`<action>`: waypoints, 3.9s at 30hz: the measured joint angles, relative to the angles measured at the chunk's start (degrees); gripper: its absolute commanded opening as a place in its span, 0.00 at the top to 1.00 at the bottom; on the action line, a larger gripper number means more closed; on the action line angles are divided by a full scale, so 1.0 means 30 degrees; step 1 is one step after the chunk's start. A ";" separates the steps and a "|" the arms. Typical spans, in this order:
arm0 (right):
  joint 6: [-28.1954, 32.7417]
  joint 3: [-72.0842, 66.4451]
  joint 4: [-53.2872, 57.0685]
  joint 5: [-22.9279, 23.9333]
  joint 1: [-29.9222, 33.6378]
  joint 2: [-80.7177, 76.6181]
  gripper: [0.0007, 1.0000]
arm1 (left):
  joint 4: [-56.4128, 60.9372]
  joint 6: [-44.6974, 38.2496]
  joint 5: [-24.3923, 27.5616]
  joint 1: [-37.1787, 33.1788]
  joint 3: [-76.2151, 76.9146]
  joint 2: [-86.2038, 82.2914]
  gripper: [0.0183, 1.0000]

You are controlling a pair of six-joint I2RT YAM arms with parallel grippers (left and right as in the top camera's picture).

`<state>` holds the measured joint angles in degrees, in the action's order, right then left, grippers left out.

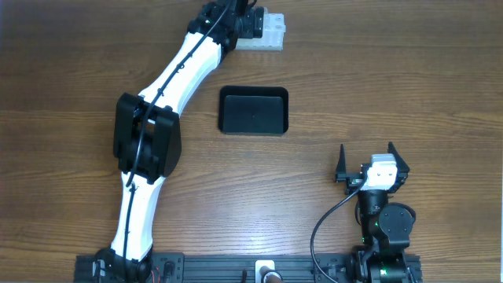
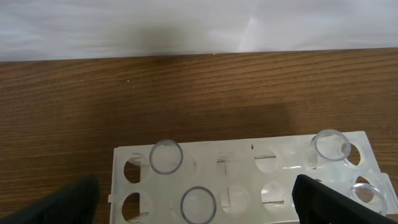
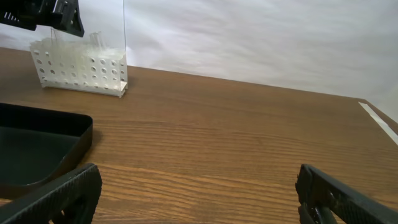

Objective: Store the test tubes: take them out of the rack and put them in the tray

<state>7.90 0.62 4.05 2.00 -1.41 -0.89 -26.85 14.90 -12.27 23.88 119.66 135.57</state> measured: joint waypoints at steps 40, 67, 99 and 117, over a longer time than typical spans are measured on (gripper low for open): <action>0.0007 0.0000 0.0000 0.0000 0.0000 0.0000 0.01 | 0.0015 0.0736 0.0364 -0.0015 0.0000 0.0386 0.85; 0.0000 0.0000 0.0000 0.0000 0.0000 0.0000 0.01 | -0.0415 0.0758 0.0357 -0.0015 0.0539 0.0386 0.98; -0.0007 0.0000 0.0000 0.0000 0.0000 -0.0007 0.01 | -1.1766 0.1603 0.3271 0.0648 0.0758 -0.5370 0.98; 0.0000 0.0000 0.0000 0.0000 0.0000 -0.0007 0.01 | -1.5846 0.2353 0.6040 0.0969 -0.0262 -0.4903 0.98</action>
<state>7.90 0.62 4.05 2.00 -1.41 -0.91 -74.39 21.96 5.85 26.79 118.87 120.86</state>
